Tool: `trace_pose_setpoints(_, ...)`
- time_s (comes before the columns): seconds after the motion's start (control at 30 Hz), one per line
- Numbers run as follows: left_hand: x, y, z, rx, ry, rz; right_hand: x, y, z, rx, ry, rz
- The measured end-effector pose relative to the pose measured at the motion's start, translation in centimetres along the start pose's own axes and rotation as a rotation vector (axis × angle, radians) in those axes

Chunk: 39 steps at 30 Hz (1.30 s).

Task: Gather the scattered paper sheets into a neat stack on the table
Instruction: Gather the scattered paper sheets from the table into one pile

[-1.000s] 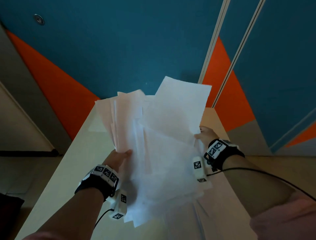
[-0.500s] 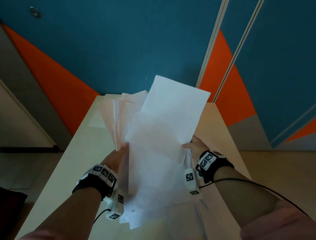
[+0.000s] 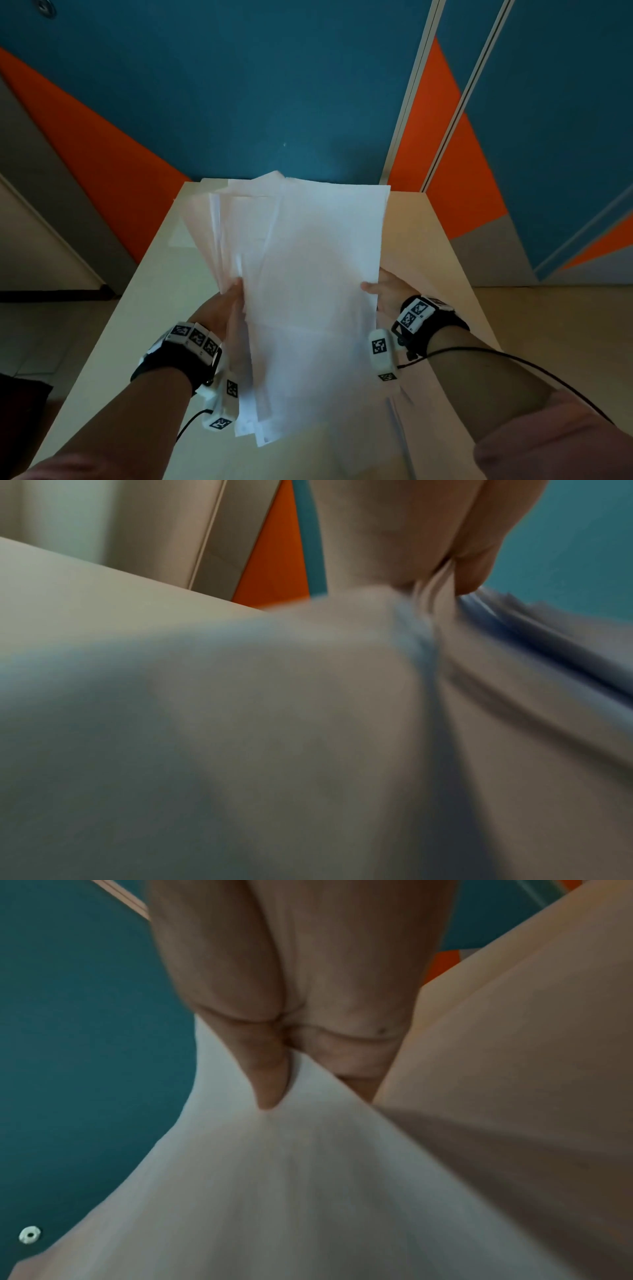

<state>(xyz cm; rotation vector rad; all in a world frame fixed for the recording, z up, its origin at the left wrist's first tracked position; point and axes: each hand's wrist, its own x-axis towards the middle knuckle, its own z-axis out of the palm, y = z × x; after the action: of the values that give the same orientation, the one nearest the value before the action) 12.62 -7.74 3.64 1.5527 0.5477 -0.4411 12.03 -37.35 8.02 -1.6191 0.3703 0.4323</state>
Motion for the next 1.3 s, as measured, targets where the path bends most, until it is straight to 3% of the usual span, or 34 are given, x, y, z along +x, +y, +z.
trace_pose_setpoints(0.17, -1.4, 0.9, 1.2, 0.121, -0.010, 0.004, 0.3, 0.4, 1.1, -0.033, -0.086, 0.010)
trace_pose_setpoints(0.37, -2.0, 1.9, 2.6, -0.192, -0.132, -0.008, 1.2, 1.1, 1.3, 0.012, -0.066, 0.003)
trace_pose_setpoints(0.47, -1.7, 1.7, 2.5, -0.095, -0.199, -0.002, 1.5, 1.0, 1.0, 0.038, -0.062, -0.007)
trace_pose_setpoints(0.53, -1.2, 1.3, 2.8, 0.087, -0.138, -0.011, 1.7, 0.8, 1.0, -0.021, -0.091, -0.019)
trace_pose_setpoints(0.63, 0.0, 0.4, 3.2, 0.265, 0.069, 0.020, 1.8, 0.5, 0.8, -0.123, -0.166, 0.007)
trace_pose_setpoints(0.73, 0.6, 0.3, 3.7, 0.350, 0.222, 0.027, 2.4, 0.9, -0.9, -0.116, -0.067, 0.076)
trace_pose_setpoints(0.9, 1.4, -0.2, 2.9, 0.360, 0.280, 0.006, 3.8, 3.9, -7.4, -0.561, 0.350, 0.176)
trace_pose_setpoints(0.97, 1.4, -0.3, 2.6, 0.388, 0.301, -0.012, 3.9, 5.2, -10.0, -0.715, 0.373, 0.267)
trace_pose_setpoints(1.1, 1.5, -1.0, 1.9, 0.386, 0.338, -0.036, 4.4, 6.7, -13.2, -0.759, 0.454, 0.327)
trace_pose_setpoints(1.3, 1.4, -1.7, 0.9, 0.355, 0.358, -0.073, 5.5, 7.4, -13.9, -0.921, 0.344, 0.409)
